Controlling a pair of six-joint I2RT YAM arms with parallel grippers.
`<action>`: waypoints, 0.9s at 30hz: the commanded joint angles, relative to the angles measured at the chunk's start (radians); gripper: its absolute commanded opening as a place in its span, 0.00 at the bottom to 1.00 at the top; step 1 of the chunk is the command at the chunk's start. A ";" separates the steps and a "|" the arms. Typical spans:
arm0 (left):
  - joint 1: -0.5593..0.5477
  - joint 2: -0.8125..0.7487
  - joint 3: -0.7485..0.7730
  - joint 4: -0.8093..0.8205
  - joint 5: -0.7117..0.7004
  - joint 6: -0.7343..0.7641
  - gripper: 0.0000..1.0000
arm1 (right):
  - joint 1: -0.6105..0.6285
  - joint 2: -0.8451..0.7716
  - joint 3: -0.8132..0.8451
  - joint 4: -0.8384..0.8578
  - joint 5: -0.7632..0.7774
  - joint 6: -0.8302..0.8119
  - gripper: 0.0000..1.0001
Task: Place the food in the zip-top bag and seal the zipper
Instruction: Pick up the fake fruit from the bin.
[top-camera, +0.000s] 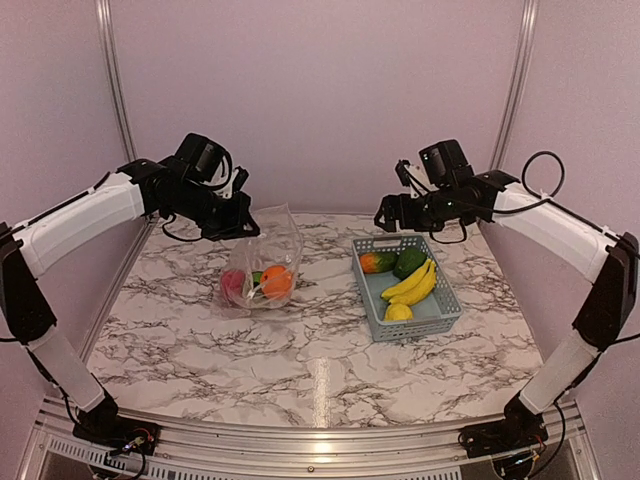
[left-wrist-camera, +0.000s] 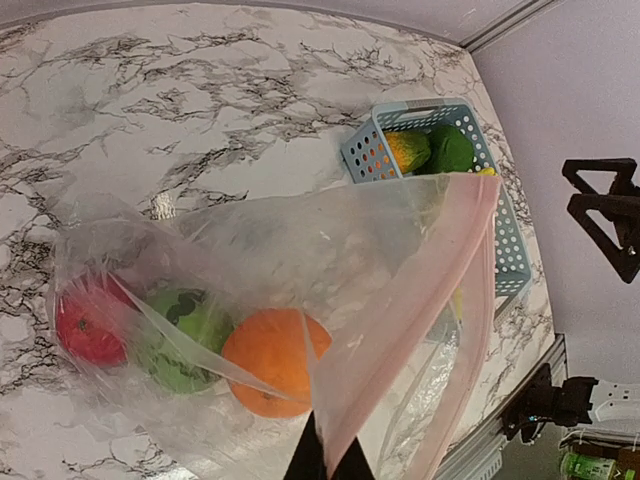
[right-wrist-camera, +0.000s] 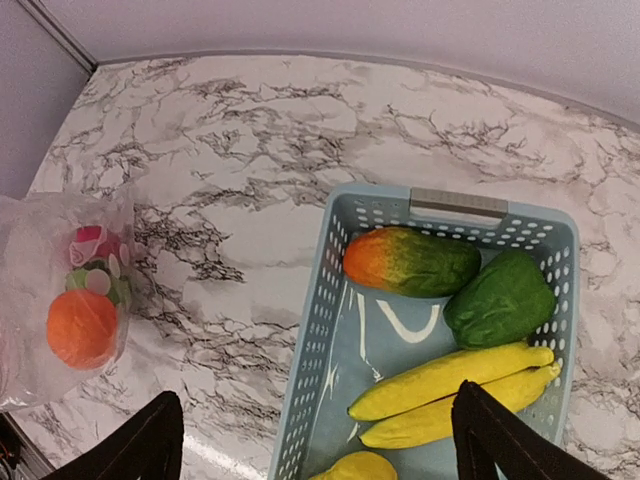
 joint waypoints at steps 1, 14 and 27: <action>-0.008 0.055 0.028 -0.010 0.042 -0.020 0.00 | -0.007 0.035 -0.048 -0.077 -0.024 -0.025 0.86; -0.026 0.013 -0.088 0.067 0.020 -0.050 0.00 | -0.008 0.017 -0.199 -0.235 -0.104 -0.062 0.81; -0.028 -0.004 -0.131 0.115 0.037 -0.070 0.00 | -0.008 0.095 -0.248 -0.225 -0.144 -0.034 0.82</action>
